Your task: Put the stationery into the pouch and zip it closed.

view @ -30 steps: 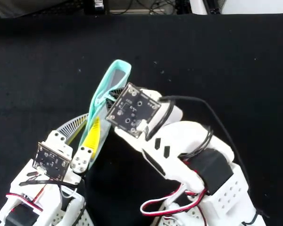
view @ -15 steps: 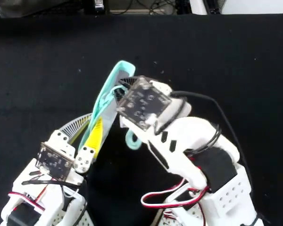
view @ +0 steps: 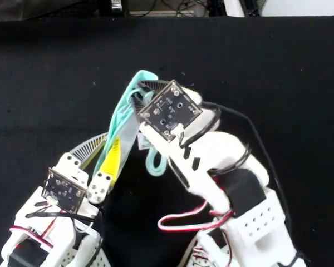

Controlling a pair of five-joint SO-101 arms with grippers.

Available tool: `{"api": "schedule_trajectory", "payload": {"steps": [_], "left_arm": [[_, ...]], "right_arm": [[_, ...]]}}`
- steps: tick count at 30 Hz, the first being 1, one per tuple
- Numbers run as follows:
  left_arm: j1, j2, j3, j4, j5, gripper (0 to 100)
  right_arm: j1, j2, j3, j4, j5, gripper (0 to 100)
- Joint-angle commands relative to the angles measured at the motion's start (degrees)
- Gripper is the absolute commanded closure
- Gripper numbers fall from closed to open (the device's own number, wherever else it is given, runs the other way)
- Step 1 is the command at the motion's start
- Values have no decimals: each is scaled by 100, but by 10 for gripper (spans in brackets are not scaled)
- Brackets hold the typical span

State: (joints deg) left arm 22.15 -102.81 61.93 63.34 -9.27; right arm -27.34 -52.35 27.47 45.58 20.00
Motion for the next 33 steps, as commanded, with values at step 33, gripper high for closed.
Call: {"api": "schedule_trajectory", "payload": {"steps": [33], "left_arm": [[4,18,435,-290,35,928]], "right_arm": [[1776,945,-558,-484,-396,986]]}}
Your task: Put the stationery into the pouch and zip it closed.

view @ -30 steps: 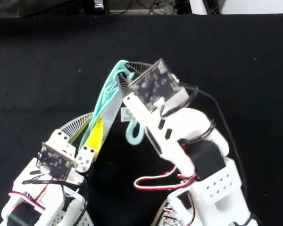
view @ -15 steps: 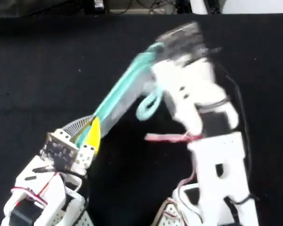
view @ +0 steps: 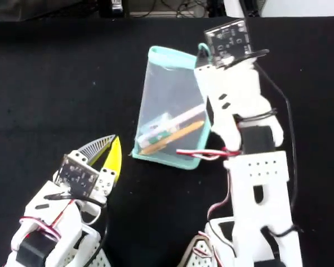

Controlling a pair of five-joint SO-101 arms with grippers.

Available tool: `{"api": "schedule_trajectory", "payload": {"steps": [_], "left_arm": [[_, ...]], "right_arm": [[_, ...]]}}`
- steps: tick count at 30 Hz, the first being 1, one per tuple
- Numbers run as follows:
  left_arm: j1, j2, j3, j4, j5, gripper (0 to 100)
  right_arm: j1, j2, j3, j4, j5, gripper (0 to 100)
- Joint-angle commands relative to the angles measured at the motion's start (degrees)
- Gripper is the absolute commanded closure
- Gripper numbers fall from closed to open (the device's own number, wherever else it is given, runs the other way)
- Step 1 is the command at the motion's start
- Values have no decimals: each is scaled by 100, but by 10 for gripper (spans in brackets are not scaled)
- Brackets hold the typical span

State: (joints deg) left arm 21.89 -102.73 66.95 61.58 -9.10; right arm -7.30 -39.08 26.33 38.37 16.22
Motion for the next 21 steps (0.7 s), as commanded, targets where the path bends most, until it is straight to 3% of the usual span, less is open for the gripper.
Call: {"api": "schedule_trajectory", "payload": {"steps": [1,11,21], "left_arm": [[31,9,-40,-114,18,908],[31,9,-31,-114,26,884],[84,9,-31,-114,26,884]], "right_arm": [[-299,-514,-488,343,-18,986],[-1521,-2229,-857,1336,35,986],[-2611,-2431,-541,1512,1468,986]]}}
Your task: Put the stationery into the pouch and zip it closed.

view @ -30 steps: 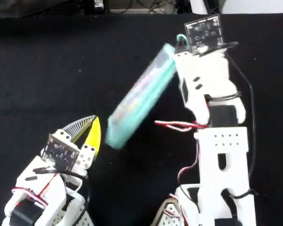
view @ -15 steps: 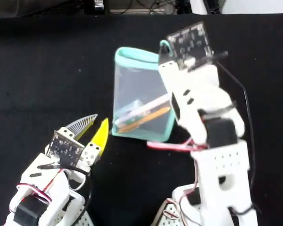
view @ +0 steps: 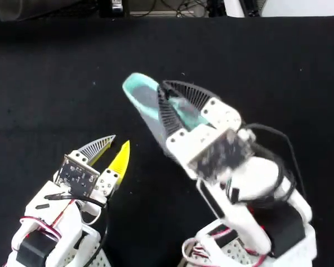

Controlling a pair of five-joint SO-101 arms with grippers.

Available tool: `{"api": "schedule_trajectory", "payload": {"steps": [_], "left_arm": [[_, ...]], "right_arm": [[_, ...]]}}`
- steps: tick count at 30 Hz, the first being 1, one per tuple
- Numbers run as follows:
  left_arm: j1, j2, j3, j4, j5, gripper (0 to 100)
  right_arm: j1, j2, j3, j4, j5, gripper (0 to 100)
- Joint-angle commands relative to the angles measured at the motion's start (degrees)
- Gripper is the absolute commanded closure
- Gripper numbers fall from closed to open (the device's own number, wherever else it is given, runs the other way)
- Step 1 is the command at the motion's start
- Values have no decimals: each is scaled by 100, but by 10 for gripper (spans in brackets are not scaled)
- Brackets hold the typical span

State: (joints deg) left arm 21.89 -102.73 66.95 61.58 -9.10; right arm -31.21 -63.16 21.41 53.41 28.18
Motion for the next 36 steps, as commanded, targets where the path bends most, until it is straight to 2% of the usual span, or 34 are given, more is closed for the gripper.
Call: {"api": "schedule_trajectory", "payload": {"steps": [1,16,19,22,25,32,36], "left_arm": [[84,9,-31,-114,26,884],[92,9,66,-149,413,881],[92,9,189,-167,396,880],[92,9,189,-220,387,880],[92,9,189,-229,387,880],[92,9,224,-229,387,880],[92,9,286,-255,387,880]], "right_arm": [[-273,-22,-4,-9,316,986],[-273,-31,189,-422,264,983],[-273,-40,110,-316,26,979],[-273,-57,-92,229,-343,906],[-273,-66,-585,1459,-457,817],[-308,-75,-725,3666,-457,811],[-325,-242,-752,4413,-448,809]]}}
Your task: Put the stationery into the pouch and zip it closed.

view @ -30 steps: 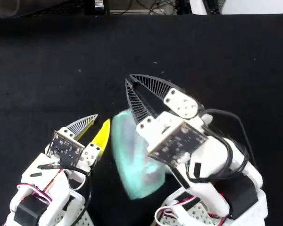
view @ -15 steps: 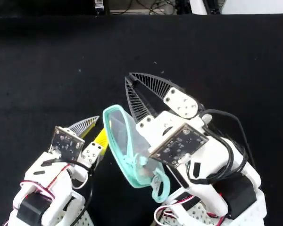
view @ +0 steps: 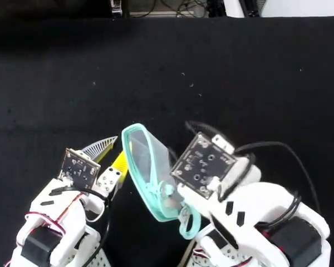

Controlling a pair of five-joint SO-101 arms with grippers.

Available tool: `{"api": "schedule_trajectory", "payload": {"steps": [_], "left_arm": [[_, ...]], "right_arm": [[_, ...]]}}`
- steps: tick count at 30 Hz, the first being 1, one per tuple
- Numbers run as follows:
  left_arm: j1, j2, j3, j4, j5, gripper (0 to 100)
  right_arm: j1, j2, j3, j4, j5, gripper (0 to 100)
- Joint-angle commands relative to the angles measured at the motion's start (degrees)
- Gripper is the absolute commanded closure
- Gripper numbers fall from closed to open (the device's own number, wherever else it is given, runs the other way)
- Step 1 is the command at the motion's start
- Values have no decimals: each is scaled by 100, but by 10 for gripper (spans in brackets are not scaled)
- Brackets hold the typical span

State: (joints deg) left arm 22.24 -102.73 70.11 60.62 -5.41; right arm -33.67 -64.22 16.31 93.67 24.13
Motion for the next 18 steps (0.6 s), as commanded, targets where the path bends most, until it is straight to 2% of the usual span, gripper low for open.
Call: {"api": "schedule_trajectory", "payload": {"steps": [1,6,13,18], "left_arm": [[57,9,-31,-202,18,880],[22,9,-31,-211,18,880],[40,9,-31,-211,18,880],[40,9,-31,-220,18,880]], "right_arm": [[-158,-321,-215,422,-44,810],[-1222,-1587,251,545,-53,811],[-1213,-2536,2440,-448,-149,809],[-1380,-2782,2695,-659,-202,810]]}}
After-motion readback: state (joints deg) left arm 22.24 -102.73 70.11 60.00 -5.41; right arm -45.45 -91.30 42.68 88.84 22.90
